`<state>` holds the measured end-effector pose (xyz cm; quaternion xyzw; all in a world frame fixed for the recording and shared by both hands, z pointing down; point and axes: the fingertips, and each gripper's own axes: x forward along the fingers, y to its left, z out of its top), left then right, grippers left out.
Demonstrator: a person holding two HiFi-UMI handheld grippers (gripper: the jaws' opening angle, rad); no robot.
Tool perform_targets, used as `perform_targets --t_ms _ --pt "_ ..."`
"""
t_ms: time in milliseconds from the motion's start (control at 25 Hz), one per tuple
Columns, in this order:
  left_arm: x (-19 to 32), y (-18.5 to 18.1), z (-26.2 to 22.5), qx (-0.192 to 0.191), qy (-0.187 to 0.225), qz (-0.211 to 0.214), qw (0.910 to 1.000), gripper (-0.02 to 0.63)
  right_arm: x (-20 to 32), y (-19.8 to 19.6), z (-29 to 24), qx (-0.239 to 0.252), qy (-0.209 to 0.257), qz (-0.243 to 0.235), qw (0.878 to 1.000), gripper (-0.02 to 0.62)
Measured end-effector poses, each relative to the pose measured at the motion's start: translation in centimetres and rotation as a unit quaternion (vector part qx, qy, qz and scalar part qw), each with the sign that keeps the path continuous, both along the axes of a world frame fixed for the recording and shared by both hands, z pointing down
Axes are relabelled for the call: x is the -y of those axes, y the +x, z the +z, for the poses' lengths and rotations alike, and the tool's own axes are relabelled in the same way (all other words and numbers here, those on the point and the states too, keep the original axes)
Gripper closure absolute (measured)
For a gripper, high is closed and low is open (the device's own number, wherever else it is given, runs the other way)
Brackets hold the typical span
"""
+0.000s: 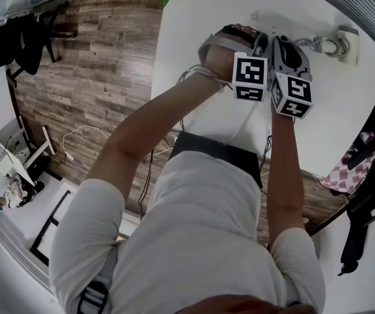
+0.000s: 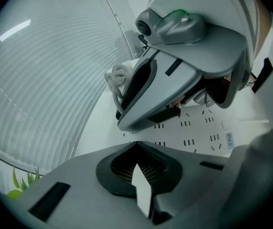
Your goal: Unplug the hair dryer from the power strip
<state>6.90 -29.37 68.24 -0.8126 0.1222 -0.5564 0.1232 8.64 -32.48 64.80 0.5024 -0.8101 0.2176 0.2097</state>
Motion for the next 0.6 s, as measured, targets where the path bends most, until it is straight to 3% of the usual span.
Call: perform_targets --t_ms 440,600 --pt "-0.3 0.7 0.0 0.026 0.030 0.011 0.9992 0.586 -0.7 0.8 -0.3 0.007 -0.016 0.013 1.000 0.526" --pt "-0.4 1.1 -0.1 0.036 0.039 0.019 0.9984 0.588 0.7 1.4 -4.3 0.018 0.041 0.024 0.999 0.528"
